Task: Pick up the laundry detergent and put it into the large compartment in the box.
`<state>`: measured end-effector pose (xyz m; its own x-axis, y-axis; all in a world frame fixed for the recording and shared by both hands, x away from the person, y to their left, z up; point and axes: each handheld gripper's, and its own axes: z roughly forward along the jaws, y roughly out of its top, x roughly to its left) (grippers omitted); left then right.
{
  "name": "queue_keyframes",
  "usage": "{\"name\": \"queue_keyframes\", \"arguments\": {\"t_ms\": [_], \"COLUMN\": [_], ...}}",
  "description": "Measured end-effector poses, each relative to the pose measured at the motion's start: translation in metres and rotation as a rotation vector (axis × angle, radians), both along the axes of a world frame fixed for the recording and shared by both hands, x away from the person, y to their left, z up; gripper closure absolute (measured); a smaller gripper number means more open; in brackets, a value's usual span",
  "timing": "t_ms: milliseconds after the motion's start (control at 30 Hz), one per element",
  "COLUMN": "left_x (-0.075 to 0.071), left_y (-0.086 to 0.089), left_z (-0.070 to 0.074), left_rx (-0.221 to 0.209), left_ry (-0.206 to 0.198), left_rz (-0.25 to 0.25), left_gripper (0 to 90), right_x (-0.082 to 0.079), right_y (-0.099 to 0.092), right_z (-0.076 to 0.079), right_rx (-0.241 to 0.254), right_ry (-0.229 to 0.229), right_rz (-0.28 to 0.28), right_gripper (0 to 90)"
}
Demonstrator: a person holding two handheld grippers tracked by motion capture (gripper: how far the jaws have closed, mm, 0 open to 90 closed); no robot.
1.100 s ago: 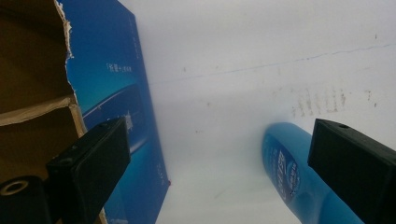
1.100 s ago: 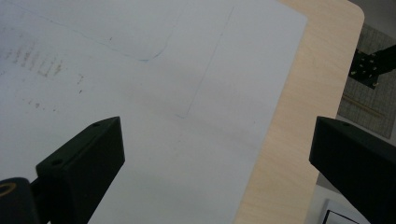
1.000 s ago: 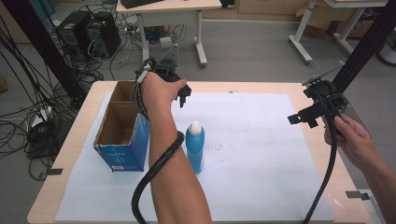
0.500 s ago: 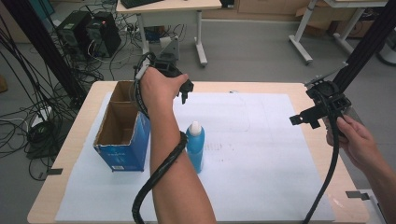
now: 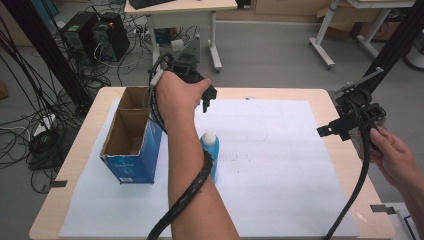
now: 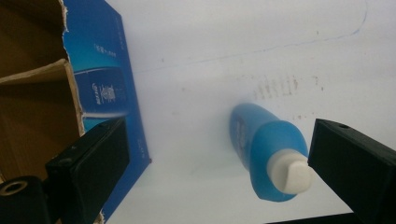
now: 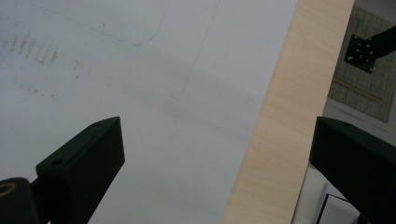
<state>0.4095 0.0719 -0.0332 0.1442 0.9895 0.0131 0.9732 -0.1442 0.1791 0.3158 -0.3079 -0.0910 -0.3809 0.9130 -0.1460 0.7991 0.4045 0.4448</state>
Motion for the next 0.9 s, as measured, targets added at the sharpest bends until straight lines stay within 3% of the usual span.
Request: {"name": "queue_keyframes", "arguments": {"t_ms": [233, 433, 700, 900], "left_x": [-0.007, -0.018, -0.028, -0.031], "left_y": [-0.007, -0.015, -0.018, -0.023], "left_z": [0.001, 0.004, 0.006, 0.001], "left_rx": [-0.006, -0.011, -0.026, -0.031], "left_ry": [0.007, 0.002, -0.009, 0.008], "left_rz": [-0.014, -0.028, -0.039, -0.051], "left_gripper": [5.8, 5.9, 5.9, 5.8], "right_x": [-0.003, 0.002, 0.001, -0.001], "right_y": [0.001, 0.002, 0.006, 0.008], "right_z": [0.003, 0.007, 0.011, 0.011], "right_rx": [-0.013, -0.017, -0.038, -0.041], "right_ry": [0.012, 0.051, 0.061, 0.065], "right_rz": [-0.006, -0.030, -0.046, -0.038], "right_gripper": [3.4, 3.4, 3.4, 3.4]}}
